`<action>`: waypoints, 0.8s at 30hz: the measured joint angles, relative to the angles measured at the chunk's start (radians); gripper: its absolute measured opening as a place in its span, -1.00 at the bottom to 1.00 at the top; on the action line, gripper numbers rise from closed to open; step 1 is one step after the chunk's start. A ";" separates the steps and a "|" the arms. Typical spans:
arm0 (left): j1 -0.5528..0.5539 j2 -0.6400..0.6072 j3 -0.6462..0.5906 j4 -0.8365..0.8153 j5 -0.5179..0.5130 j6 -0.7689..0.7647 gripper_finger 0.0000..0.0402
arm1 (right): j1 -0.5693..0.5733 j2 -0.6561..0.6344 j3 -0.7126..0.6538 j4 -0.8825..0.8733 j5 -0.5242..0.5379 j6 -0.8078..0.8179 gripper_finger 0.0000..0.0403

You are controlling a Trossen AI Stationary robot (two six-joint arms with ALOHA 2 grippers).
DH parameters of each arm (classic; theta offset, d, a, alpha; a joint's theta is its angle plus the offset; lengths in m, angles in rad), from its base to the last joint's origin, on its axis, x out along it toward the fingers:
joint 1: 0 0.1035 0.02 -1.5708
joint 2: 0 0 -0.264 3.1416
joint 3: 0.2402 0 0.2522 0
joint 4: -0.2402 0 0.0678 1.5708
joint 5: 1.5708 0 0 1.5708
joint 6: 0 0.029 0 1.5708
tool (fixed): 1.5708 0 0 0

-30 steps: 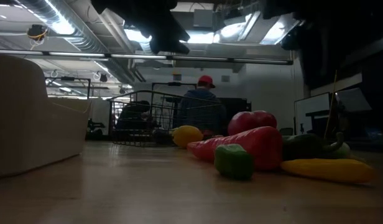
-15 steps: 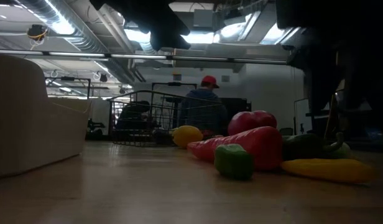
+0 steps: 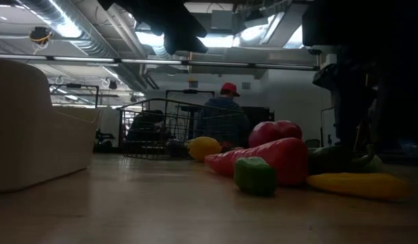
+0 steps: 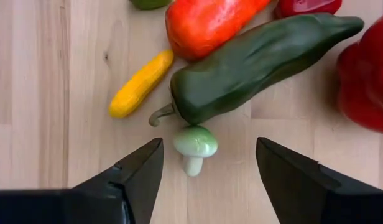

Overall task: Sort produce into baskets
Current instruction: Put the green mushroom into the gold wire basket

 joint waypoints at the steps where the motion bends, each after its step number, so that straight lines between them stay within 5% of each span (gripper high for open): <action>1: 0.000 0.000 0.000 0.000 0.000 0.000 0.18 | 0.000 0.004 0.000 0.004 0.000 0.000 0.27; 15: 0.000 0.000 0.000 0.000 0.000 0.000 0.18 | 0.000 0.091 0.000 0.054 -0.027 -0.022 0.24; 24: 0.000 0.000 0.000 0.000 0.000 0.015 0.18 | 0.000 0.091 0.000 0.047 -0.036 -0.023 -0.12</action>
